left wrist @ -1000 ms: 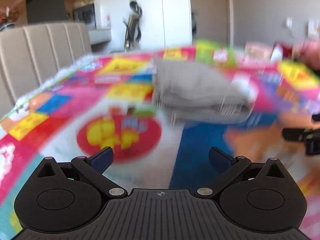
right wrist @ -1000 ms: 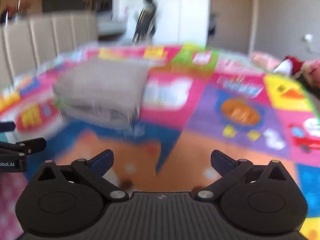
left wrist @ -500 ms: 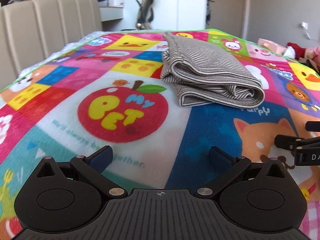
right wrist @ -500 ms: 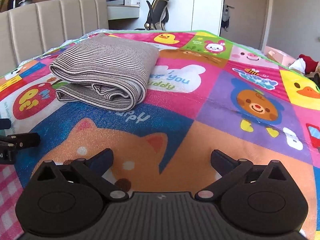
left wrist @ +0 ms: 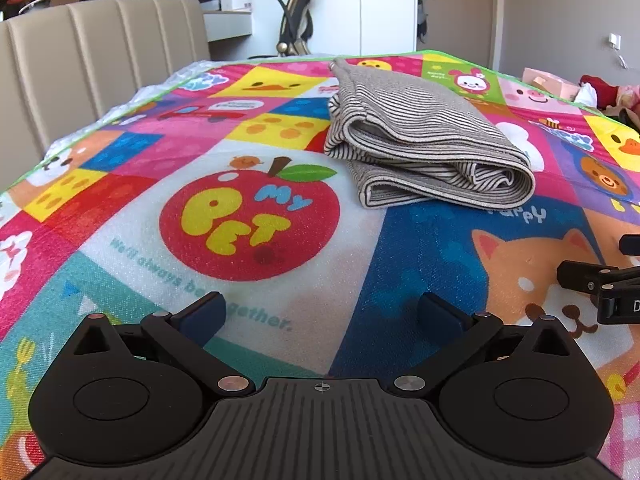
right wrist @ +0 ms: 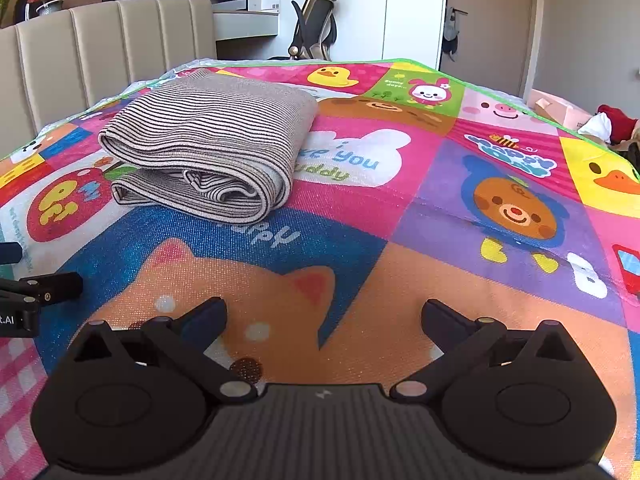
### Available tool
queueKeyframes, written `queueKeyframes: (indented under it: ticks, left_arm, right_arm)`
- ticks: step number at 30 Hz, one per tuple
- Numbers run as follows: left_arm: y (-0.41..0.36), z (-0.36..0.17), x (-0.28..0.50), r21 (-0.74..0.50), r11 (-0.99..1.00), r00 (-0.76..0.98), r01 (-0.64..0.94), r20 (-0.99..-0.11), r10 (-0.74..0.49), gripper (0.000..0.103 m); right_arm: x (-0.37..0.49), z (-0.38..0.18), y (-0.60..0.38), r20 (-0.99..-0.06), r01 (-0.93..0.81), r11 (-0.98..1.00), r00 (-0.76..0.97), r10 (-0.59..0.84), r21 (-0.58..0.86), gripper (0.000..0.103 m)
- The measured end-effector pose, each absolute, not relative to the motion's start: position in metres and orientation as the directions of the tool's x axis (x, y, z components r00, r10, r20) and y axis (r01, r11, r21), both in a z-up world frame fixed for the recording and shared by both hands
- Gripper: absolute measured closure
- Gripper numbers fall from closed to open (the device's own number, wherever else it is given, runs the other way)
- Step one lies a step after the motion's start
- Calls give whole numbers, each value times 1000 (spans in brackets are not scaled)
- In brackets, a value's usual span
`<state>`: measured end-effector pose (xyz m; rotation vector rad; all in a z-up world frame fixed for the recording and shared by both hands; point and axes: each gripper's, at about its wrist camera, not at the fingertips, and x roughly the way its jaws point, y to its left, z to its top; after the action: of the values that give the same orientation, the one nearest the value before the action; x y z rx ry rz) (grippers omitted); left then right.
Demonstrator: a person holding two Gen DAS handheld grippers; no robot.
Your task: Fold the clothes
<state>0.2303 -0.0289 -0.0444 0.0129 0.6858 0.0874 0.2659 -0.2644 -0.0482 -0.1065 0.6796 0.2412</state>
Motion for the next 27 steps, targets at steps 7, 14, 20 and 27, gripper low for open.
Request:
queueKeyframes:
  ticks: [7,14,20,27]
  left_arm:
    - [-29,-45,230,41,996,770,-77,-632,86,0]
    - [-29,-44,229,42,996,770,-78,-632,86,0]
    - [-28,-45,230,39,997,770,-72,-633,80,0]
    - [-22,-47,232,19,998,770,-59,-635,58,0]
  right_arm:
    - [266,-48,-264,-634,-255,967,751,186,-17,0]
    - [266,-48,-264,-634,-255,967,751,187,-17,0]
    - [266,-49,-264,-633,-252,968,752,184,-18,0]
    - [264,-50,-260,-634,-242,970,754,172,-25,0]
